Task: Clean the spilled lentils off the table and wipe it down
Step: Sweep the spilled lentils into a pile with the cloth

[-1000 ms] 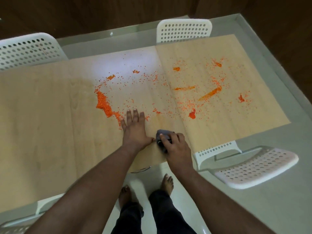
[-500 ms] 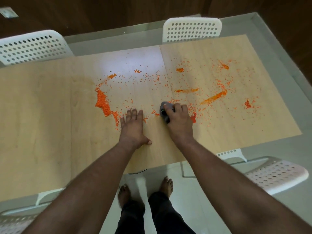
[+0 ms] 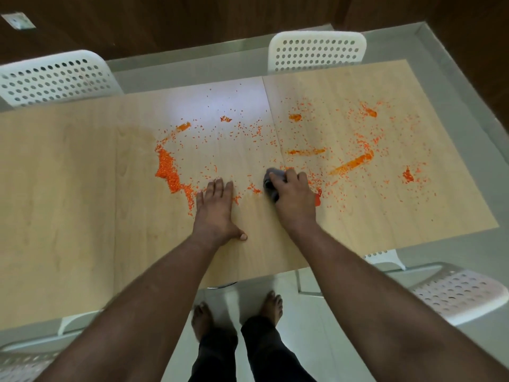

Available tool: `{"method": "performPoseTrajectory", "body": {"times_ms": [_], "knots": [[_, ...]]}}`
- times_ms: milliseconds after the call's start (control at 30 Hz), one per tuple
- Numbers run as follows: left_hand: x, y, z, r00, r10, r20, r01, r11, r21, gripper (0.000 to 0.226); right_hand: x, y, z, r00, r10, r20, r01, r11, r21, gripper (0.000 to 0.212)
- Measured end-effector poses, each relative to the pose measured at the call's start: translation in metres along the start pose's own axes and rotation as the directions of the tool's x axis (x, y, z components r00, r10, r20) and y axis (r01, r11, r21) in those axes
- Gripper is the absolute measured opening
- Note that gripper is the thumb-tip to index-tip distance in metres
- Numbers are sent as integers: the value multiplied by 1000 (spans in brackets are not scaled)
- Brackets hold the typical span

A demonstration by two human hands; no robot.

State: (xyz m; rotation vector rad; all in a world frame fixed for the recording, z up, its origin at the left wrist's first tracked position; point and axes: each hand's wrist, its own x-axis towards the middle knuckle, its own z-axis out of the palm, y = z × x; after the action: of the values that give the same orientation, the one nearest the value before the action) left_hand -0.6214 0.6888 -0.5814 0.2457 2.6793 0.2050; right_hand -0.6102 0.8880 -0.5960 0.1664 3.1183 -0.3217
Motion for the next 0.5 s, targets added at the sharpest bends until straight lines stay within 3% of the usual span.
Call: {"method": "performPoseTrajectory", "body": {"times_ms": [200,367,500], "knots": [[-11,-16,4,1000,15,-22,-15,1000,28,150,24,-19,-21,997,47,-66,-39,992,118,47],[-21,-45,2,1000,24,-20,-23,999,26,153,-58,-57,-8,984,-178,-27,180,975,131,61],[-15,-52,0,998,70,5,-70,997,35,152,-91,-71,18,966,-260,18,259,965,41,56]]}}
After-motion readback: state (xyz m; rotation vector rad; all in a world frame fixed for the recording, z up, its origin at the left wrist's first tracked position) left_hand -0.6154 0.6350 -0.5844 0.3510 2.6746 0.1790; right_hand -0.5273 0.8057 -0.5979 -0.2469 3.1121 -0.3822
